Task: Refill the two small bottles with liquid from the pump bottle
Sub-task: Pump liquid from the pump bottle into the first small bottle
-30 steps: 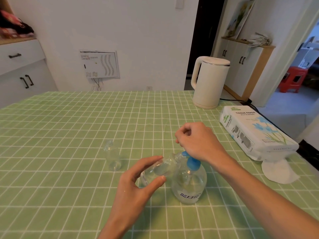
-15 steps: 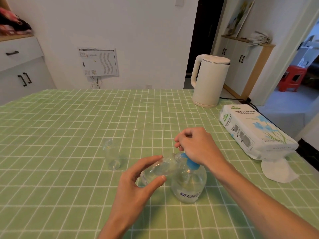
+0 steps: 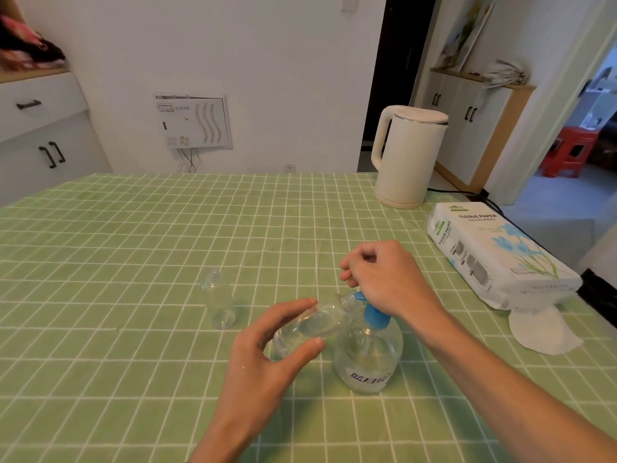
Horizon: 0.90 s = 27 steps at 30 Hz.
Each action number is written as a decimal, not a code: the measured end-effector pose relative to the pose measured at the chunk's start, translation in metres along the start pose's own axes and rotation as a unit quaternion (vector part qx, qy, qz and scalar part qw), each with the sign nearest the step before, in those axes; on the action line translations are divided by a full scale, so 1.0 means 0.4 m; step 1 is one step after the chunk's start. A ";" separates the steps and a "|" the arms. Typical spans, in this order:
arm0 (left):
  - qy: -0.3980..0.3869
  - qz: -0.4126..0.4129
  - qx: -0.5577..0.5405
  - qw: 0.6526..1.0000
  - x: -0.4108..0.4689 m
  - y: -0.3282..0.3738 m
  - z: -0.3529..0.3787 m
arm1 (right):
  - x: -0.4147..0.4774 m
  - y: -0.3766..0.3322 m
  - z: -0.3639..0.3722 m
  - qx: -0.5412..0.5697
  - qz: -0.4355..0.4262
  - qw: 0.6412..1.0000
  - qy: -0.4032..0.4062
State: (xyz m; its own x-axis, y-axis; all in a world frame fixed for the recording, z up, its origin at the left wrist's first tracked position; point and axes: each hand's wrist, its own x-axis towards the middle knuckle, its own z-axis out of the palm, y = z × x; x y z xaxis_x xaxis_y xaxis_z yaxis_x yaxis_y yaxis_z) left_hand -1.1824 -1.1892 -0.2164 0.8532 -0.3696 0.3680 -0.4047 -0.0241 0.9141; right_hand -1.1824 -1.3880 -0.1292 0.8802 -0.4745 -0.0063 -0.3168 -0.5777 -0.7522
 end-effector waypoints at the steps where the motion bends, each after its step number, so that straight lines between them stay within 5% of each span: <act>1: 0.000 0.001 -0.001 1.000 0.001 -0.002 0.000 | 0.001 0.004 0.003 0.004 0.003 1.000 0.002; 27: 0.005 -0.004 -0.020 1.000 0.002 -0.006 0.002 | 0.009 0.004 0.004 -0.031 0.008 0.999 -0.006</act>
State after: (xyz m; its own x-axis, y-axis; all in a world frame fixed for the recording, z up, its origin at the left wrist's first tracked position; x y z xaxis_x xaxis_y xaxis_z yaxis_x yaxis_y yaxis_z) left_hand -1.1810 -1.1903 -0.2182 0.8595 -0.3598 0.3631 -0.3852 0.0111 0.9228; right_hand -1.1791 -1.3898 -0.1316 0.8789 -0.4763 -0.0270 -0.3526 -0.6105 -0.7092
